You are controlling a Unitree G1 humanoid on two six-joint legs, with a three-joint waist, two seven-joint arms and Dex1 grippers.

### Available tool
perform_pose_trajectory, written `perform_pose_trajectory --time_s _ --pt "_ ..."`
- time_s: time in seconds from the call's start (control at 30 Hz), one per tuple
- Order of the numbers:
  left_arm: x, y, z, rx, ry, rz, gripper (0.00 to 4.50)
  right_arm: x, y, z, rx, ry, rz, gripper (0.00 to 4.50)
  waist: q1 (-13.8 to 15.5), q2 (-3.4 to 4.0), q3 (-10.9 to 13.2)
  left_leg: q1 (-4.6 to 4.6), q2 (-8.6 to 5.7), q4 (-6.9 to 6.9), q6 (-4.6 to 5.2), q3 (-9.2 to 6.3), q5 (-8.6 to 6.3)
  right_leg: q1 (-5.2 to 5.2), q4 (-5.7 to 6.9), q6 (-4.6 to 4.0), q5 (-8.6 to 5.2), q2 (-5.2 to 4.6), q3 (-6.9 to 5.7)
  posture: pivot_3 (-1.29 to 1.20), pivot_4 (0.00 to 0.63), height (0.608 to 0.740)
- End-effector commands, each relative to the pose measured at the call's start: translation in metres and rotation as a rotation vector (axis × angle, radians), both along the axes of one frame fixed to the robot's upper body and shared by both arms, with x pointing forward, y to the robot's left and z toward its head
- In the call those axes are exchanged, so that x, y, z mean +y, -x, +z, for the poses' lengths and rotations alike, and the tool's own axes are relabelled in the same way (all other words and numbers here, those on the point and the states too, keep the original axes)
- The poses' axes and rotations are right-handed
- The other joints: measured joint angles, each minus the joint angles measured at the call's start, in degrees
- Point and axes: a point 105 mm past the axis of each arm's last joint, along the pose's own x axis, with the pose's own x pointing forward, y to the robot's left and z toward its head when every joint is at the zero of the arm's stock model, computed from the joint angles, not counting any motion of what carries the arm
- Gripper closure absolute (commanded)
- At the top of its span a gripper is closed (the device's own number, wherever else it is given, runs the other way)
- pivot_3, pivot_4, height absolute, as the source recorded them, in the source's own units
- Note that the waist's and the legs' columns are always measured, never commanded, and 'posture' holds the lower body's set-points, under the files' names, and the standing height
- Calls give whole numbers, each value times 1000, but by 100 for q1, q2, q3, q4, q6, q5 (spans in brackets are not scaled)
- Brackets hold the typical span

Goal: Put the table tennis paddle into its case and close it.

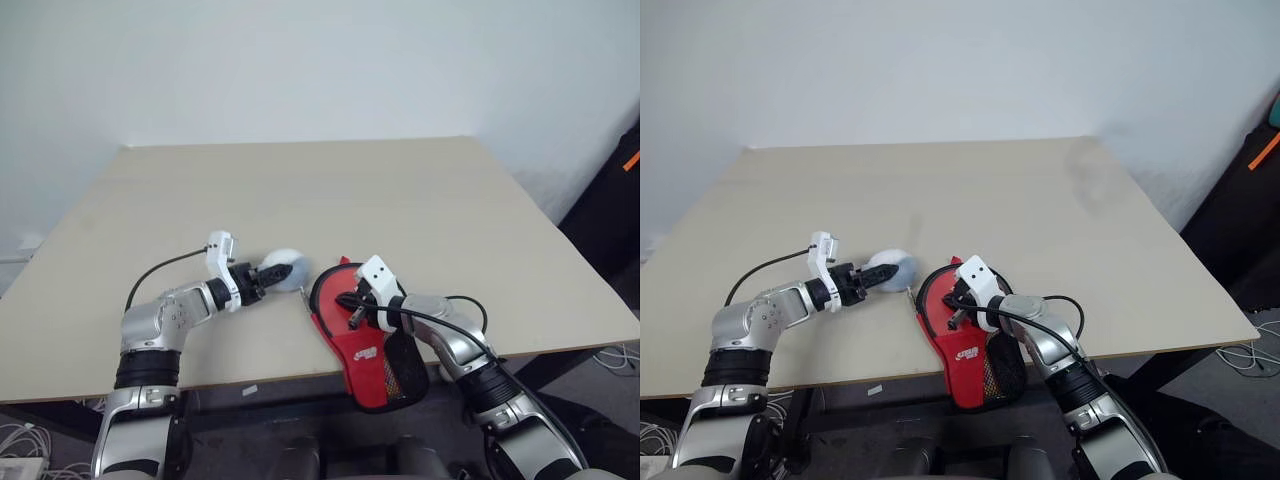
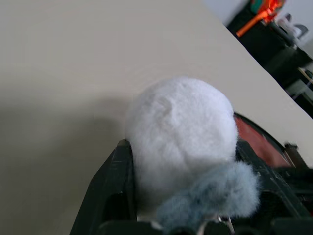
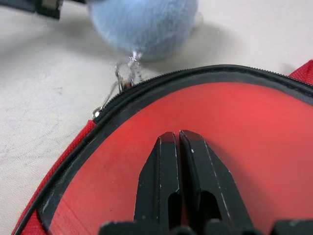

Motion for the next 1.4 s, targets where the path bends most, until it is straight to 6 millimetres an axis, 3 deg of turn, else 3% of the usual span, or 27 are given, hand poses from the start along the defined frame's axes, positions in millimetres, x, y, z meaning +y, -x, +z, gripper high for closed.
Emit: perform_pose_trajectory --time_s 0.03,0.3,0.87,1.0,1.23,1.4 --pt "4 -19 21 -83 -16 48 2231 -9 10 -31 98 71 -11 4343 1 -1 0 0 0 -1 0 0 0 2 0 0 0 0 0 0 0 698" --pt "-15 -39 24 -103 -23 41 2231 -9 13 -33 102 90 5 4343 2 -10 -6 3 -2 0 0 -1 0 9 0 1 0 -1 0 0 0 698" --pt "-79 -93 50 -198 -130 39 2231 -9 17 -34 96 107 22 4343 10 -21 -13 -3 -5 4 1 -1 0 10 0 9 -4 -2 0 0 0 698" --pt "-98 -96 57 -220 -133 17 2231 -11 17 -35 95 113 15 4343 13 -21 -12 -8 -5 6 1 -1 0 8 1 10 -4 -2 0 0 0 698" --pt "-157 -82 65 -255 -82 -196 2231 -14 20 -37 100 119 4 4343 13 -22 -12 -27 -13 19 2 -11 0 4 1 16 -7 -6 -7 0 0 698" --pt "-168 -72 56 -233 -82 -277 2231 -14 20 -37 101 120 1 4343 0 -21 -12 -25 -11 18 2 -10 -1 2 1 17 -8 -5 -6 0 0 698"
